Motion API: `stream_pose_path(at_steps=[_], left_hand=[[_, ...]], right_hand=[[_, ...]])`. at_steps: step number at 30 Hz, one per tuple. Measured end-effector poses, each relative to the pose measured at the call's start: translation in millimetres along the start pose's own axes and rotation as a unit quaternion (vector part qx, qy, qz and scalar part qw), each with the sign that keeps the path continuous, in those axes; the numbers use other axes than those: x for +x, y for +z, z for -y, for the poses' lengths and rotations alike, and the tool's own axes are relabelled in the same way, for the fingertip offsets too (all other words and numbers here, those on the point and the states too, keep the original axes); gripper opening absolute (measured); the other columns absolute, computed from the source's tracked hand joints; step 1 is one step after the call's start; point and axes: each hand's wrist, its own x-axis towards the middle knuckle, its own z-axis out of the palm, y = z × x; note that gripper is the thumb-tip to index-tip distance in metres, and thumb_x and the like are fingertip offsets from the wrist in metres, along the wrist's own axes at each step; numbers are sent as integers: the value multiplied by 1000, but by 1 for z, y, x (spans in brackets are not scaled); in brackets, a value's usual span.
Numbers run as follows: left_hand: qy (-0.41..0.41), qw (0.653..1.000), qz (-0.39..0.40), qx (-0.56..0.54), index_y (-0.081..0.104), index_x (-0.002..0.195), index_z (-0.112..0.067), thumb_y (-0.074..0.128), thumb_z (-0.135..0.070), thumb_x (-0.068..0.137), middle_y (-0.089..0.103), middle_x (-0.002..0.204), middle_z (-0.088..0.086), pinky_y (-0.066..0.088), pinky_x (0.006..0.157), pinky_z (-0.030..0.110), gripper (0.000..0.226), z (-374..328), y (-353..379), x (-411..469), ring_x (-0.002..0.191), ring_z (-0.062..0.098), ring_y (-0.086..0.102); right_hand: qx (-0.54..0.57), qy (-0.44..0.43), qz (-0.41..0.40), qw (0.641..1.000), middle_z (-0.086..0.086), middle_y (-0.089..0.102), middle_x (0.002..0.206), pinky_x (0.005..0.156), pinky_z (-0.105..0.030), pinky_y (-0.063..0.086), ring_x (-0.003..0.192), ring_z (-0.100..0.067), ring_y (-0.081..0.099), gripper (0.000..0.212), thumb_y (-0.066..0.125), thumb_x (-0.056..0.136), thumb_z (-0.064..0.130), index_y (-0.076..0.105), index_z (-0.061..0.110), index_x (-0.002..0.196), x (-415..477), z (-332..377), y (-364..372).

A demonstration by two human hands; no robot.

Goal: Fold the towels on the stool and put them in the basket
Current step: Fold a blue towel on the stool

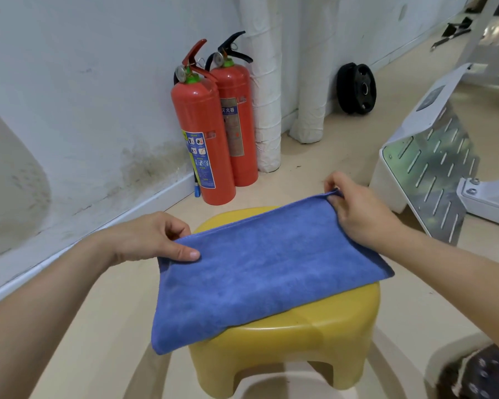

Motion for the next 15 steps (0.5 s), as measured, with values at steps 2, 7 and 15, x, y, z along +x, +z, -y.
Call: stream_pose_path(at_steps=[2,7,15], left_hand=[[-7,1000,12,10,61,67,-6,80,-55,52,58,69,4,34,70,32,55,4,-2,-5,68,15,51],[1,998,-47,-36,53,60,-11,72,-62,62,47,65,8,33,66,37,54,7,5,-7,66,21,42],[-64,934,-245,-253,57,80,-15,70,-47,79,60,60,-2,46,52,24,35,5,41,-1,54,16,52]], right_hand=[[-45,-3,23,999,-11,62,83,73,-44,47,76,-33,54,6,39,97,16,41,22,99,-3,-8,-6],[-77,31,9,996,-14,62,80,72,-49,50,74,-37,55,6,36,97,22,35,28,96,-7,-19,-9],[112,235,-29,965,-25,50,73,65,-39,42,72,-39,54,39,49,95,38,52,0,90,-8,-12,-10]])
